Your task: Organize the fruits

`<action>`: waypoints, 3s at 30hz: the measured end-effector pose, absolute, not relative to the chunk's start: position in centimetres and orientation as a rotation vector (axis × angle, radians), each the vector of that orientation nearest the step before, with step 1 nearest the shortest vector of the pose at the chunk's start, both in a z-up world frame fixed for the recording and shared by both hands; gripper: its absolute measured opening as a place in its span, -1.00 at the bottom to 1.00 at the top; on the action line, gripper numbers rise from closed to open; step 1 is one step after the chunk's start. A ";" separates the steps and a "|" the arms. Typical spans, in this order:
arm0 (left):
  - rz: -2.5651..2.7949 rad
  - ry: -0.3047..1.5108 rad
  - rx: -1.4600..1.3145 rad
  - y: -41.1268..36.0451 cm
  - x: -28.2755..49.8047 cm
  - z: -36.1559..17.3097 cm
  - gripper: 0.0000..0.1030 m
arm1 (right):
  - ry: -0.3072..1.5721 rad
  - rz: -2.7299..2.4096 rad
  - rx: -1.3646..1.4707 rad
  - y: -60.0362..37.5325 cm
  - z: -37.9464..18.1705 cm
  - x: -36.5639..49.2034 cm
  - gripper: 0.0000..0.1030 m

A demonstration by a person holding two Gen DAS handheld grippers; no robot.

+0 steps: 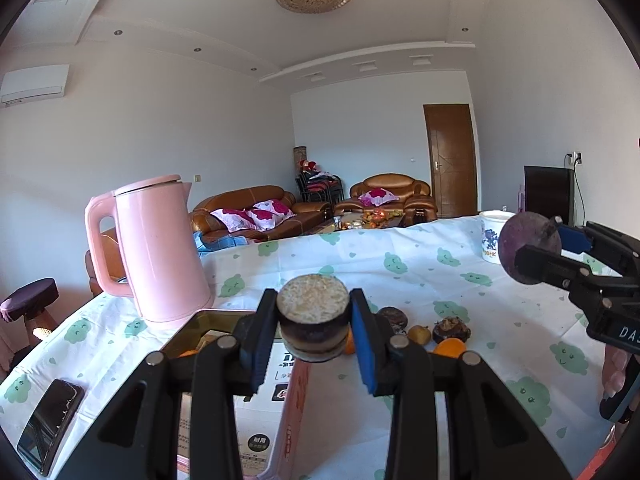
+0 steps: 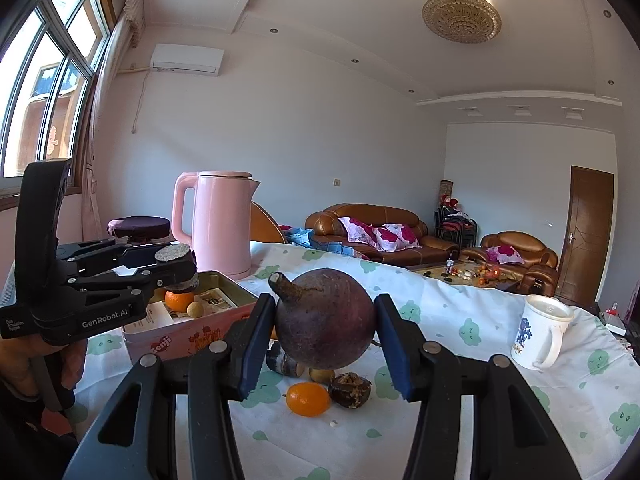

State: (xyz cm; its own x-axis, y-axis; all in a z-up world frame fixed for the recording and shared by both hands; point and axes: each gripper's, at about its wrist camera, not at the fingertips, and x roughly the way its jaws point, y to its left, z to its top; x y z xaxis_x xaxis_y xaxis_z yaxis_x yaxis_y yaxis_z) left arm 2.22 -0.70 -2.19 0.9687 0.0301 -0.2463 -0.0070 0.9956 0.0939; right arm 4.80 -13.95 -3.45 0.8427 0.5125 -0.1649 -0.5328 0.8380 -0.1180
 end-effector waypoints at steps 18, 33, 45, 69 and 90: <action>0.105 0.306 0.060 3.3 3.0 -2.5 -0.28 | 0.122 0.632 -0.236 -9.5 -1.0 6.1 0.03; 0.177 0.366 0.046 6.9 3.8 -2.9 -0.28 | 0.120 0.708 -0.299 -4.6 -0.2 7.0 0.03; 0.218 0.397 0.032 9.5 4.4 -3.4 -0.28 | 0.156 0.773 -0.321 -0.6 -1.1 8.3 0.03; 0.236 0.539 -0.011 13.1 6.8 -5.5 -0.28 | 0.405 0.835 -0.301 5.4 -6.3 11.4 0.03; 0.226 0.651 0.022 12.7 8.8 -6.6 -0.27 | 0.556 0.838 -0.311 6.7 -8.0 13.3 0.03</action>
